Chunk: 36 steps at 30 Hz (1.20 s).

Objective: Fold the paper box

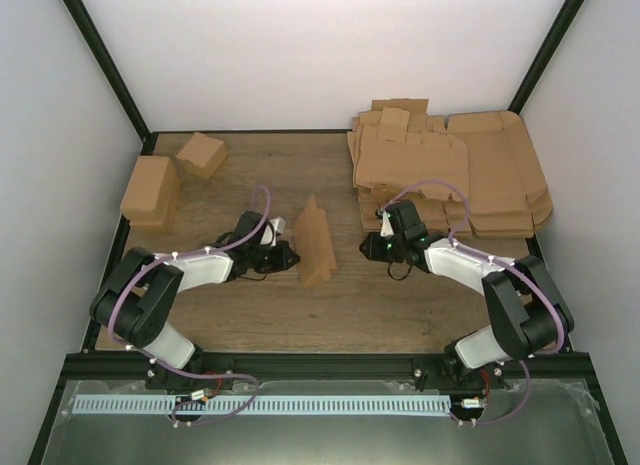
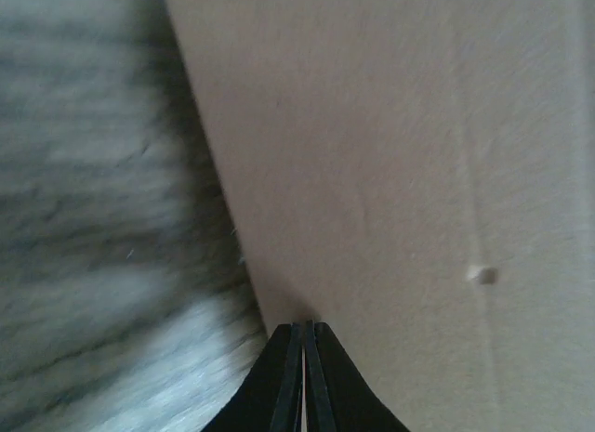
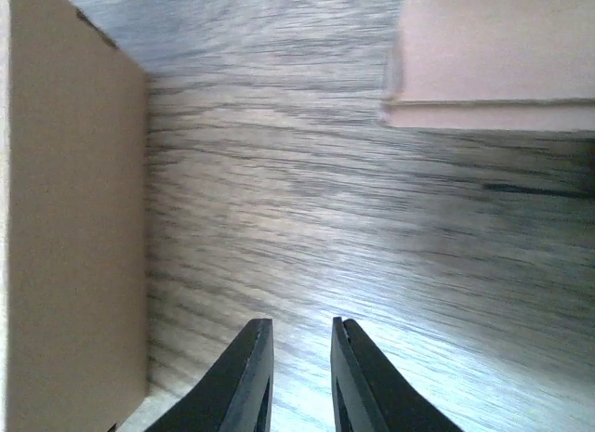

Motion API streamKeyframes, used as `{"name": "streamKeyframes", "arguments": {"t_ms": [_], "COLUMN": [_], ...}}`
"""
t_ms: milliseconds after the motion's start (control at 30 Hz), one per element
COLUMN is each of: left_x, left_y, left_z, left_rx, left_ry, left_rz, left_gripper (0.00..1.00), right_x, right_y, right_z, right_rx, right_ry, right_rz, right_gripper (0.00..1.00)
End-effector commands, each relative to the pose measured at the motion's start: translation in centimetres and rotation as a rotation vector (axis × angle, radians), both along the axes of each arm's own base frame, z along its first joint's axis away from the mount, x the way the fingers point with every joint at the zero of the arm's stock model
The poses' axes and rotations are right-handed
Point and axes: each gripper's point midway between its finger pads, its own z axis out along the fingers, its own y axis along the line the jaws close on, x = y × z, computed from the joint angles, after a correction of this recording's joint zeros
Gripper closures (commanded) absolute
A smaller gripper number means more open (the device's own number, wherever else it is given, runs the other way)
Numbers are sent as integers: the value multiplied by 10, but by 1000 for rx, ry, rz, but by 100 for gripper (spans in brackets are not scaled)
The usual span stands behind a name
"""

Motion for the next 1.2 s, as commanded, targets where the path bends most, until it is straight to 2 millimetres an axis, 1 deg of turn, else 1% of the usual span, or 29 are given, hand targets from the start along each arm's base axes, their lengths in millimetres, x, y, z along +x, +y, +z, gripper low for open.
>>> {"name": "streamKeyframes", "arguments": {"t_ms": [0, 100, 167, 333, 433, 467, 533, 700, 733, 800, 900, 1000, 1100, 1167], "left_x": [-9, -9, -7, -1, 5, 8, 13, 28, 32, 37, 43, 47, 43, 39], "left_y": [11, 11, 10, 8, 13, 16, 20, 27, 31, 45, 62, 79, 89, 95], "left_z": [-14, -16, -15, -10, -10, -8, -4, 8, 10, 11, 19, 33, 56, 73], "left_rx": [31, 31, 24, 28, 70, 85, 107, 117, 130, 174, 188, 219, 248, 264], "left_ry": [29, 31, 28, 10, -8, -20, -41, -76, -84, -84, -103, -129, -178, -214], "left_rz": [19, 22, 22, 23, 41, 51, 70, 106, 119, 150, 185, 217, 231, 235], "left_gripper": [96, 96, 96, 96, 95, 91, 87, 67, 62, 55, 43, 33, 20, 14], "right_x": [1, -10, -17, -29, -40, -42, -47, -61, -64, -69, -73, -72, -66, -64], "right_y": [26, 54, 67, 86, 99, 103, 109, 129, 133, 141, 151, 161, 166, 169], "right_z": [8, 16, 22, 32, 31, 29, 23, 22, 22, 22, 21, 21, 21, 23], "right_rx": [132, 295, 386, 430, 432, 425, 413, 419, 418, 418, 415, 410, 413, 431], "right_ry": [-32, 1, 19, 13, 24, 28, 41, 48, 49, 52, 52, 36, 11, -8], "right_rz": [132, 251, 308, 389, 420, 424, 426, 467, 477, 492, 503, 501, 476, 470], "right_gripper": [80, 79, 79, 79, 79, 79, 79, 79, 79, 80, 80, 79, 78, 78]}}
